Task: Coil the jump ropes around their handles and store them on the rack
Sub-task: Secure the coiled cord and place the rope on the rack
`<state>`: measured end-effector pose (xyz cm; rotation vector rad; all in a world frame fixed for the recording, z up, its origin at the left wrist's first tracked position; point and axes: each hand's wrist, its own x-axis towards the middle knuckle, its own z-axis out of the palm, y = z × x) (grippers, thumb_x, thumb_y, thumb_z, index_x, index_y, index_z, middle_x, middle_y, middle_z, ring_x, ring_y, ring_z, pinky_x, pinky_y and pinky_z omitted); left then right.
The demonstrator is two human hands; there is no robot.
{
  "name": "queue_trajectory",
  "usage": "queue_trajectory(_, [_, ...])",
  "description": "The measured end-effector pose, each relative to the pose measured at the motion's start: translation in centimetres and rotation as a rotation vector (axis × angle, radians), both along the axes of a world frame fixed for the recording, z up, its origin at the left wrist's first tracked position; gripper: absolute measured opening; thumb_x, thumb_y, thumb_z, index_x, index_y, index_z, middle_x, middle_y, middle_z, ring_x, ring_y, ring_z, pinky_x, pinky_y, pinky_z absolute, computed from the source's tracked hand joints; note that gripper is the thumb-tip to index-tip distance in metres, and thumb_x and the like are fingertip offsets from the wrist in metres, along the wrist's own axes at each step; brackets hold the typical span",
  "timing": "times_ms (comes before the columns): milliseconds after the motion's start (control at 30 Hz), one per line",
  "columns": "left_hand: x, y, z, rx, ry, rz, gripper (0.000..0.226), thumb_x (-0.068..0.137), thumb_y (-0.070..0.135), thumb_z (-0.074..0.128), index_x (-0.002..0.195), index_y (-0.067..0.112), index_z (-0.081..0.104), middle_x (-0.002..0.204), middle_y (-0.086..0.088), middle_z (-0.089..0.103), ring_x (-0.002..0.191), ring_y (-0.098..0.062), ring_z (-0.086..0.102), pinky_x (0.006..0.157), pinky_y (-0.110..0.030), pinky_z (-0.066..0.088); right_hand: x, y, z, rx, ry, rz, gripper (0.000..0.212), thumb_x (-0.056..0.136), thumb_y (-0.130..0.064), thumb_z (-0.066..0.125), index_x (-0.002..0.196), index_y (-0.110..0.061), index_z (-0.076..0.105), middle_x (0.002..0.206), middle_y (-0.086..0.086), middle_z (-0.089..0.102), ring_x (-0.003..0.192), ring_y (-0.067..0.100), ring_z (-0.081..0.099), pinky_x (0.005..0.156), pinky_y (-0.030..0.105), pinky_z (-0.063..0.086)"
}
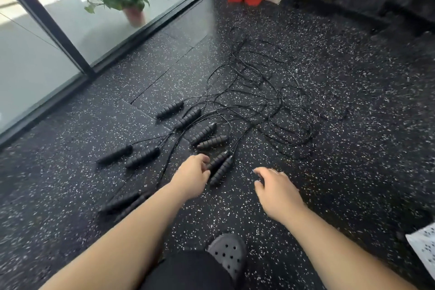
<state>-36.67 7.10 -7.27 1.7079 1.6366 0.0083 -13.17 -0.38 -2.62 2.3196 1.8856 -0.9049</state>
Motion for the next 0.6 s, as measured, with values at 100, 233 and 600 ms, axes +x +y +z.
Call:
queue_trajectory(100, [-0.3, -1.2, -3.3, -0.057, 0.043, -0.014, 0.048, 0.101, 0.031, 0.068, 0.147, 0.023, 0.054, 0.135, -0.003, 0.058, 0.122, -0.025, 0.061, 0.107, -0.036, 0.047, -0.6, 0.8, -2.5, -0.049, -0.003, 0.053, 0.043, 0.112, -0.033, 0.044, 0.155, -0.029, 0.047, 0.149, -0.008, 0.057, 0.134, 0.017, 0.049, 0.103, 0.037, 0.05])
queue_trajectory(233, [-0.4, -2.9, -6.3, -0.113, 0.098, -0.047, 0.057, 0.1, 0.035, 0.07, 0.152, 0.024, 0.049, 0.145, -0.004, 0.05, 0.134, -0.027, 0.054, 0.114, -0.042, 0.045, -1.6, 1.3, -5.4, -0.124, -0.009, 0.11, 0.046, 0.112, -0.034, 0.043, 0.158, -0.029, 0.043, 0.154, -0.008, 0.053, 0.137, 0.018, 0.048, 0.107, 0.037, 0.049])
queue_trajectory(600, [0.7, -1.9, -11.0, -0.047, 0.231, -0.167, 0.067, 0.095, 0.042, 0.073, 0.151, 0.022, 0.042, 0.144, -0.005, 0.043, 0.131, -0.032, 0.047, 0.108, -0.049, 0.048, -4.1, 2.9, -10.3, -0.213, -0.003, 0.192, 0.049, 0.113, -0.036, 0.042, 0.161, -0.029, 0.037, 0.159, -0.006, 0.047, 0.138, 0.021, 0.047, 0.108, 0.039, 0.047])
